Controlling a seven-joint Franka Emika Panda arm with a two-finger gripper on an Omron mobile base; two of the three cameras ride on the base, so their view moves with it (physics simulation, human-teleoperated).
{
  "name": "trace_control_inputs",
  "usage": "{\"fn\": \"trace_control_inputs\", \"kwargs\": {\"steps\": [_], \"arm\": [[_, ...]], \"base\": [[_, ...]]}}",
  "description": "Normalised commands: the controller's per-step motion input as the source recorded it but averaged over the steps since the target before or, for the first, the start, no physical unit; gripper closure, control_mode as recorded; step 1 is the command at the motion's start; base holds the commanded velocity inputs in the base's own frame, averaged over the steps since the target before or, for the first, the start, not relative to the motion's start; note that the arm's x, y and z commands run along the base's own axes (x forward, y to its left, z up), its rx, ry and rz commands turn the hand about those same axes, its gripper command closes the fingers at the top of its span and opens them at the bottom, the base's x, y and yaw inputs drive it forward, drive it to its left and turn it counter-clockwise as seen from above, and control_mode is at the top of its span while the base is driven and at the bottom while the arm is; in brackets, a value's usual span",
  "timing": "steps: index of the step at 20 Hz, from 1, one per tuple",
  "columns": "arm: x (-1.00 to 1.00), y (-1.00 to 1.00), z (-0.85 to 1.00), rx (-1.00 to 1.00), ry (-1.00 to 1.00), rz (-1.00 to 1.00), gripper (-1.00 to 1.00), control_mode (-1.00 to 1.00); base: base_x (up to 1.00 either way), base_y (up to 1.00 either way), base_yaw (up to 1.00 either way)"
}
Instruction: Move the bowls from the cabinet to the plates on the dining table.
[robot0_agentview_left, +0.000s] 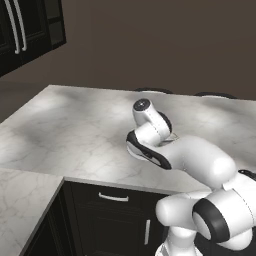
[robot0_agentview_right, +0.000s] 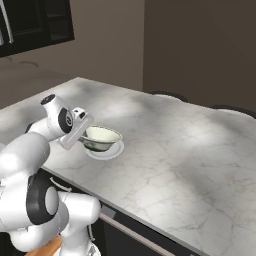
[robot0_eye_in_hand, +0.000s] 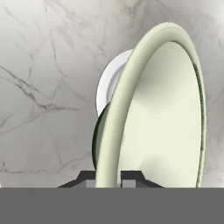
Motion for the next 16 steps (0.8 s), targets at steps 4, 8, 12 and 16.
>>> {"fn": "trace_control_inputs", "kwargs": {"steps": [4,8,12,16], "arm": [[0.22,0.01,-0.20,0.00,0.00,-0.03,1.00,-1.00],[0.22,0.03,-0.19,0.00,0.00,-0.03,1.00,-1.00],[0.20,0.04,-0.21,0.00,0.00,-0.02,1.00,-1.00],[0.18,0.04,-0.22,0.00,0.00,-0.02,1.00,-1.00]], "base": [[0.00,0.00,0.00],[0.00,0.00,0.00],[0.00,0.00,0.00],[0.00,0.00,0.00]]}}
